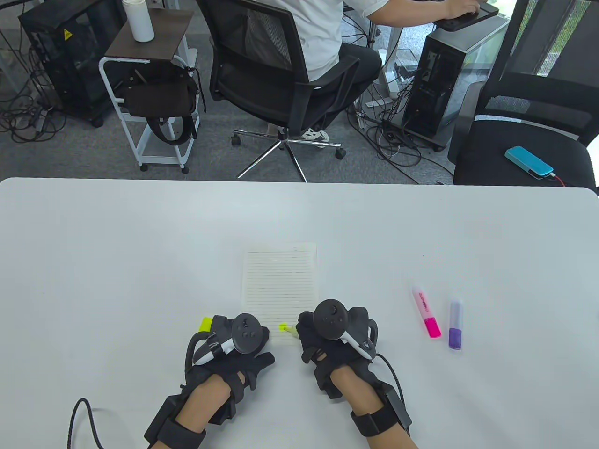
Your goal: Apply highlighter ink on paper
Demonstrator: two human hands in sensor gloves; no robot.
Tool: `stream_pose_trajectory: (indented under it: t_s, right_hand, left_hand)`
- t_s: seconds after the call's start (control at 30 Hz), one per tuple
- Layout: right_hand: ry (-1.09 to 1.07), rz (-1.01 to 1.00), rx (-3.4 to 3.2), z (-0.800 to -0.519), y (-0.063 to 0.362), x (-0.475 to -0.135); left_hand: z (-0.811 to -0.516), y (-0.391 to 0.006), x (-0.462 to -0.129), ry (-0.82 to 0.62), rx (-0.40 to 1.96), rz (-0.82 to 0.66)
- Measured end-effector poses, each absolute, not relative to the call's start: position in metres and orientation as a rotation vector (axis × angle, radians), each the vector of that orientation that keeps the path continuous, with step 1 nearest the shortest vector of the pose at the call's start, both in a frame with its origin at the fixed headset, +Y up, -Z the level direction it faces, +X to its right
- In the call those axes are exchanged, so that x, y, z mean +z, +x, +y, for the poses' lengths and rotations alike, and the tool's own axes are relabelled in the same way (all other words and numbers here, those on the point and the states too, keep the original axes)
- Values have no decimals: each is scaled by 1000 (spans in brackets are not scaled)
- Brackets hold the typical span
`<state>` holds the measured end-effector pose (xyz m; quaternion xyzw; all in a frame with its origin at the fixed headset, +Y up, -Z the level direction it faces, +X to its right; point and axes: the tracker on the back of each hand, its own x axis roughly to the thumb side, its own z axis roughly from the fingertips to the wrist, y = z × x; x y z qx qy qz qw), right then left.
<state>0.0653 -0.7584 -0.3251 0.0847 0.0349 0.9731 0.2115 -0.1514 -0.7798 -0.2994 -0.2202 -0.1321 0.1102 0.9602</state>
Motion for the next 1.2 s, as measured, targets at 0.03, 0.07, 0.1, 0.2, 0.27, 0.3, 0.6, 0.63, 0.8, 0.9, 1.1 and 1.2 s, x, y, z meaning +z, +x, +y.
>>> stream_pose_trajectory:
  t_s: [0.03, 0.07, 0.1, 0.2, 0.27, 0.3, 0.6, 0.63, 0.8, 0.9, 1.1, 1.2]
  right_hand:
    - [232, 91, 2705, -758, 66, -325]
    - [240, 83, 2707, -758, 65, -324]
    - [246, 81, 2707, -758, 65, -324]
    - [285, 124, 2670, -760, 60, -322]
    - [280, 105, 2697, -759, 59, -322]
    - [267, 101, 2708, -758, 60, -322]
    - [284, 114, 2717, -758, 55, -321]
    - [266, 102, 2724, -756, 56, -320]
    - [281, 113, 2682, -758, 59, -321]
    - [287, 95, 2703, -758, 56, -320]
    - [249, 92, 2720, -757, 60, -321]
    - [278, 110, 2674, -759, 57, -321]
  left_hand:
    - [-780, -151, -299, -446, 223, -268]
    - [-780, -151, -299, -446, 223, -268]
    - [-780, -151, -299, -447, 222, -268]
    - [-780, -151, -299, -446, 222, -268]
    - [-780, -151, -299, -446, 223, -268]
    - [-780, -151, -299, -446, 224, -268]
    - [-780, -151, -300, -446, 222, -268]
    - [-780, -151, -300, -446, 223, -268]
    - [-780, -151, -300, -447, 221, -267]
    - [-781, -151, -300, -446, 221, -268]
    - [-781, -151, -300, -447, 222, -267]
    - [-781, -151, -300, -447, 220, -268]
